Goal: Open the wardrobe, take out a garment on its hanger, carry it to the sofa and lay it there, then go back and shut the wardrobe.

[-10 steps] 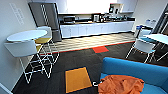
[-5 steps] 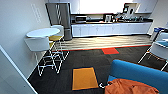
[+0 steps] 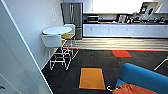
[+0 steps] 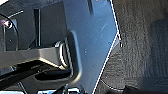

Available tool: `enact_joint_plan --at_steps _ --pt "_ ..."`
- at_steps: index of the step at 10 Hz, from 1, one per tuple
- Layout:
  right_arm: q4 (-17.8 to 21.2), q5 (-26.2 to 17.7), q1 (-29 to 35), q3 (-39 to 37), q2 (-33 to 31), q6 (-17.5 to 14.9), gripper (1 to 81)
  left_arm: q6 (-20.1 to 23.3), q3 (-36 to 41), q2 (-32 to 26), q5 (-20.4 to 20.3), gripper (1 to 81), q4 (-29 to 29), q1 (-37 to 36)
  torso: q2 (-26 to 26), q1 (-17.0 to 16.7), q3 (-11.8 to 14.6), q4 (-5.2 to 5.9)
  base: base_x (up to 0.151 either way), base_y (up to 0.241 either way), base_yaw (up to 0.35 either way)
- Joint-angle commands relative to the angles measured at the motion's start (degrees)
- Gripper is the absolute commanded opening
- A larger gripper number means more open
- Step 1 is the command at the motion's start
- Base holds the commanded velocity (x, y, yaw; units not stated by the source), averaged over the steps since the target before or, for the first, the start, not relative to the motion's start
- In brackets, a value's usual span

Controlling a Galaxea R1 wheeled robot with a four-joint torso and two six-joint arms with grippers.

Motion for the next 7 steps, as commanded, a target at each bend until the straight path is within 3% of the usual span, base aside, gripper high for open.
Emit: enact_joint_plan --at_steps 1,7 --pt "0.0 -3.6 0.7 0.0 -0.4 0.1 81.1 0.1 0.1 -0.6 2.0 81.1 0.8 -1.3 0.0 0.0 0.0 0.0 0.0 0.0 0.306" --pt "-0.1 -3.7 0.6 0.1 -0.1 0.1 81.1 0.1 0.1 -0.4 2.0 81.1 0.8 -1.3 0.0 0.0 0.0 0.0 0.0 0.0 0.306"
